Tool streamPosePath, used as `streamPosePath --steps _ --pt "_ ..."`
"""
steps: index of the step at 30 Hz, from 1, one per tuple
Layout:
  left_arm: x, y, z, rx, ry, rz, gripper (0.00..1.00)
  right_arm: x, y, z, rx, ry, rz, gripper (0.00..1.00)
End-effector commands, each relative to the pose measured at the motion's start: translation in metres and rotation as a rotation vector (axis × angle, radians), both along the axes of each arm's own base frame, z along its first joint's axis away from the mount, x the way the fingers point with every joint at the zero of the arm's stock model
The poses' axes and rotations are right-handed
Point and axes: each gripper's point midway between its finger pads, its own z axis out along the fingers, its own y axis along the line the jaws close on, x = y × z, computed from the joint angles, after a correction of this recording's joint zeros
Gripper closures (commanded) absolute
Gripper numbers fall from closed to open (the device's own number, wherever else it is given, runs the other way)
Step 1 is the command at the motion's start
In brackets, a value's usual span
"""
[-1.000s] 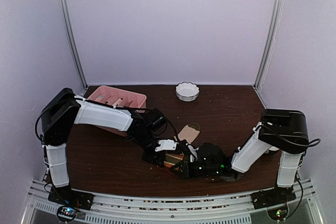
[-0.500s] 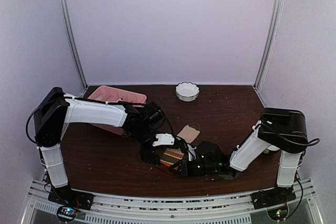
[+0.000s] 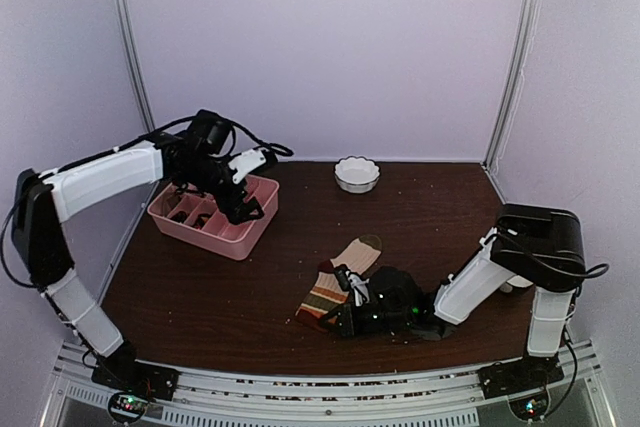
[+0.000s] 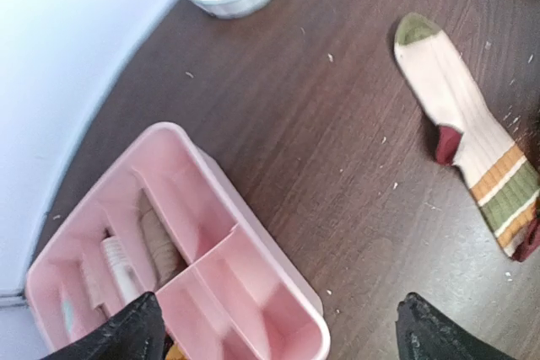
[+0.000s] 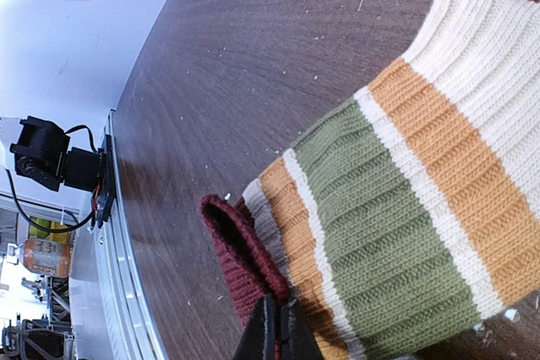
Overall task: Roll the socks
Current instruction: Roll the sock at the center of the board.
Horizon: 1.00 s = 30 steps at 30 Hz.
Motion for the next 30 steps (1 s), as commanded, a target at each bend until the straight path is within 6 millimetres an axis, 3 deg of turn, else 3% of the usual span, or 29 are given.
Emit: streamPosePath --steps 1,5,9,12,14,19,21,26,30 --pt "-0.006 -0.006 0.044 -0.127 -0.190 -0.051 0.06 -0.029 -0.052 -0.076 -0.279 0.145 0.010 1.00" --pt "-0.055 -0.033 -0.016 -0.049 0.012 -0.291 0.02 -0.027 -0.053 -0.076 -0.270 0.171 -0.010 1.00" --pt "-0.135 -0.054 -0.073 0.054 0.037 -0.585 0.02 -0.027 -0.056 -0.079 -0.275 0.226 -0.037 1.00" --pt "-0.185 -0.066 -0.094 0.082 0.020 -0.790 0.02 -0.030 -0.061 -0.086 -0.291 0.280 -0.052 1.00" --pt "-0.206 -0.073 -0.104 0.092 0.014 -0.887 0.02 -0.032 -0.063 -0.089 -0.299 0.309 -0.059 1.00" --pt "-0.218 -0.097 -0.120 0.120 -0.043 -0.981 0.09 -0.034 -0.069 -0.094 -0.322 0.341 -0.071 1.00" --pt "-0.218 -0.105 -0.125 0.122 -0.071 -1.003 0.16 -0.035 -0.070 -0.095 -0.323 0.349 -0.074 1.00" --pt "-0.219 -0.117 -0.142 0.158 -0.071 -1.049 0.45 -0.034 -0.068 -0.093 -0.312 0.354 -0.076 1.00" --pt "-0.212 -0.122 -0.149 0.179 -0.076 -1.035 0.52 -0.033 -0.067 -0.091 -0.308 0.350 -0.072 1.00"
